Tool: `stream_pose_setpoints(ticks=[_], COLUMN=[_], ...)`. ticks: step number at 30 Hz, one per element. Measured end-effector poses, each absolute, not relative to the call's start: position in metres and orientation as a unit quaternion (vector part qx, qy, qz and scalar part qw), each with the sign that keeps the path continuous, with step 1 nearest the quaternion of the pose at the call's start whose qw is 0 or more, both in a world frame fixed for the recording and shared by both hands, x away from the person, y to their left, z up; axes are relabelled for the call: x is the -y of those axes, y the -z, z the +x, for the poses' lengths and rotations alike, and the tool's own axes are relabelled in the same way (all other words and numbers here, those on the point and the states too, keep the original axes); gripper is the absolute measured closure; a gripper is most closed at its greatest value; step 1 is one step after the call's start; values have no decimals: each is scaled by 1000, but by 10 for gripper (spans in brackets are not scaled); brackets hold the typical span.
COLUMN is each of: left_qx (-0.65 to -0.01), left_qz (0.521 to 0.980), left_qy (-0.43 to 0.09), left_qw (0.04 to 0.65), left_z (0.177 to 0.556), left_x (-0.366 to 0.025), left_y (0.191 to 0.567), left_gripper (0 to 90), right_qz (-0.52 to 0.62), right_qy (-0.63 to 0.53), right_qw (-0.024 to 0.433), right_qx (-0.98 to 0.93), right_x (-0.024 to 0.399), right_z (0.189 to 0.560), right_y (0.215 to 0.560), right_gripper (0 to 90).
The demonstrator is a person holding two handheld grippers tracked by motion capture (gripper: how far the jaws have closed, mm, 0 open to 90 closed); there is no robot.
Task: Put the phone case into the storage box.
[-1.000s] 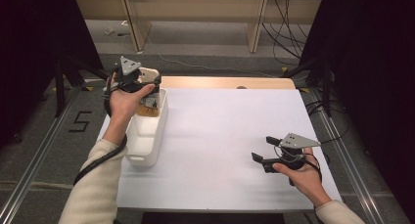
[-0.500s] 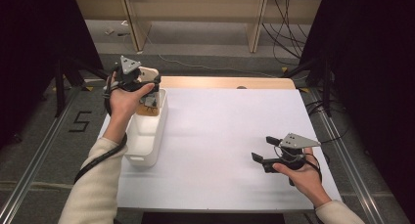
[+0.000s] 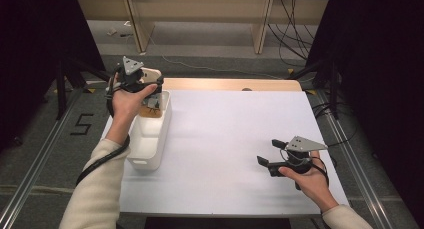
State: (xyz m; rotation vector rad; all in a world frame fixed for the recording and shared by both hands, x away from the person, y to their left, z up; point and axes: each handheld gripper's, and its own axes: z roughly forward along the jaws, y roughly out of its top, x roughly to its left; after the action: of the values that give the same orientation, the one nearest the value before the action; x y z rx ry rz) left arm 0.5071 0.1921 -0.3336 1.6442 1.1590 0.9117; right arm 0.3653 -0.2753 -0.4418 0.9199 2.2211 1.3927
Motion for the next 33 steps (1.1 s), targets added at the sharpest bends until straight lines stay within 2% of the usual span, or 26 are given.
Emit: stream_pose_setpoints(ticks=[33], left_qx=[-476], left_qz=[662], left_qy=[-368], left_qw=[447], left_z=[519], left_x=[-196], left_y=[338], left_gripper=[109], right_qz=[325], right_qy=[-493], right_qw=[179], right_qx=[-787], right_x=[275], right_z=[365], right_y=[442], right_gripper=[161])
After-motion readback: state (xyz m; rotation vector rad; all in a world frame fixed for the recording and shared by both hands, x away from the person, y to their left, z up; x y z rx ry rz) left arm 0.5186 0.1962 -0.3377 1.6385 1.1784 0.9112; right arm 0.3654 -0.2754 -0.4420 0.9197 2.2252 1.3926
